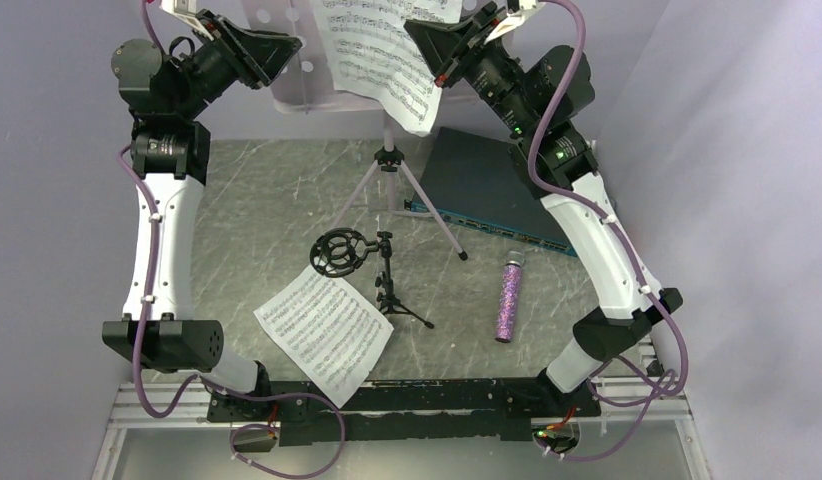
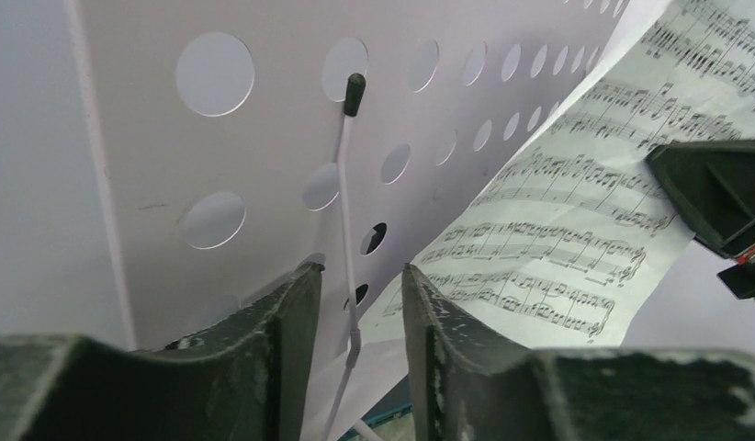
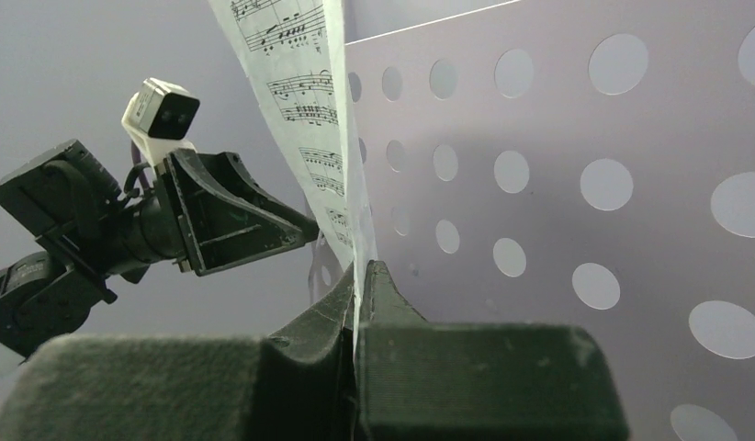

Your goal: Set up the instrument practice props

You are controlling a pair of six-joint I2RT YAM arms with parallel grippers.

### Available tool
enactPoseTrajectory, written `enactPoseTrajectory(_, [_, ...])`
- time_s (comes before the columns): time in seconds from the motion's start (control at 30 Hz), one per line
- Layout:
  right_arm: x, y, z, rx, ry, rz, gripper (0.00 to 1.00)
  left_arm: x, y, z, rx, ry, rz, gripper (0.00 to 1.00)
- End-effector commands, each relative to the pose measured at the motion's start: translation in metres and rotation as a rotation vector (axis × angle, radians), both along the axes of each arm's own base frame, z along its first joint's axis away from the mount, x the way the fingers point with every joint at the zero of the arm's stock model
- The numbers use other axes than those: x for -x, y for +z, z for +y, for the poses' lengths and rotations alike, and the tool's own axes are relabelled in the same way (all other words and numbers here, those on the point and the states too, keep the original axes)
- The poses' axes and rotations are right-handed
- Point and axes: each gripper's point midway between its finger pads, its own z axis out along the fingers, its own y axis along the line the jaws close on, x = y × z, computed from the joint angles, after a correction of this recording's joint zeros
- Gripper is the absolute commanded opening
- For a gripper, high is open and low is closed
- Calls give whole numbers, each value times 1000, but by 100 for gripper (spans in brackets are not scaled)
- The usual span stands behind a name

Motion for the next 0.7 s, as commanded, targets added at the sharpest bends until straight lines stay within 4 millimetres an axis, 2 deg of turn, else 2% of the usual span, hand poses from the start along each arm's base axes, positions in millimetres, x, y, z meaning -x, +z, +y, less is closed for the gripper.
enactPoseTrajectory(0.0, [13,40,-15,-88,-21,-104,0,11,17,1,10,8,-80,41])
enactPoseTrajectory(0.1, [11,42,-14,-95,-22,-112,0,11,17,-1,10,-5,-79,43])
enactPoseTrajectory(0.27, [7,43,-9,-100,-8,-119,0,9,15,-4,11,-30,-74,40])
enactPoseTrajectory(0.33, [4,41,-6,-101,1,-116,0,15,16,-15,14,-66,-88,40])
enactPoseTrajectory(0.47, [-1,41,-2,-105,8,-111,0,15,14,-19,10,-91,-84,39])
enactPoseTrajectory(0.67, [-8,39,2,-114,6,-104,0,13,13,-18,8,-70,-81,26])
